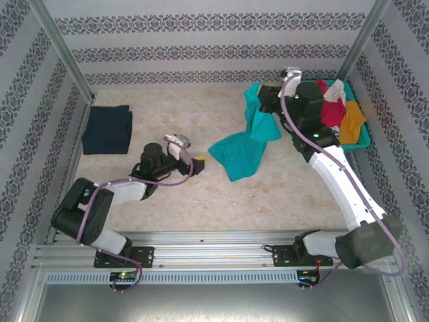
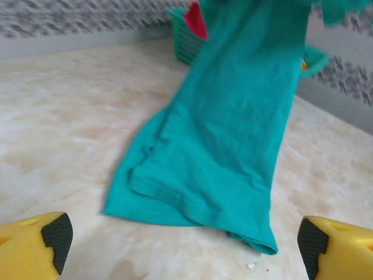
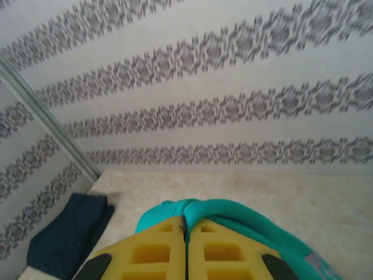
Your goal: Fold and stack the t-shirts
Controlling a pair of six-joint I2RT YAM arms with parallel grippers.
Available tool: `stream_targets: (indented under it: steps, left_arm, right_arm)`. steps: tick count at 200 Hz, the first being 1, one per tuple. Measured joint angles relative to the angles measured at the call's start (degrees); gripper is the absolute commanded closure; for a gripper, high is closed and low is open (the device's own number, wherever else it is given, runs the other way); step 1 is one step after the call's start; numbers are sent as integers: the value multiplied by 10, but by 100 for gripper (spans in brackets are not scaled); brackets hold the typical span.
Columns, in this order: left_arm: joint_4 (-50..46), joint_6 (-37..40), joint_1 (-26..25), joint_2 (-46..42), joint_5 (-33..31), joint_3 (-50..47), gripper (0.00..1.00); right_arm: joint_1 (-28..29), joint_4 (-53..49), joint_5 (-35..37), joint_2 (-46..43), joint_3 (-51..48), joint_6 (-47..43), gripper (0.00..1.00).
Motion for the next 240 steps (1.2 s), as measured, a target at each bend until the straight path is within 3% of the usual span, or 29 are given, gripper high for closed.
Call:
stream_targets:
  steps: [27,63,80,108,140,165,200,240]
  left_arm:
    - [-28,-42,74,-118,-17,-30,0]
    - [-128,-72,108,-269,-84,-25,0]
    - [-188,-99,122,-297,-127,-12,0]
    - [-281,-165,131,-285,-188,8,0]
    - [-371,-279,121,-227,-206,19,0]
    - [-425,-374,53,-192,-226,19,0]
    - [-536,-466,-48,-135,-294,75,3]
    - [-667,-497,-86,13,-341,217,13]
  right_arm:
    - [74,21,29,67,1,7,88]
    - [169,37,45,199,60,30,33]
    - [203,40,60,230,78,24,22]
    - [202,54,75,207,53,49,19]
    - [98,66,106,108,-91,139,22]
    - [41,40,132,35,-227,200,23]
    - [36,-26,139,-31,-343,243,31]
    - [32,-56,123,-46,-390,261,39]
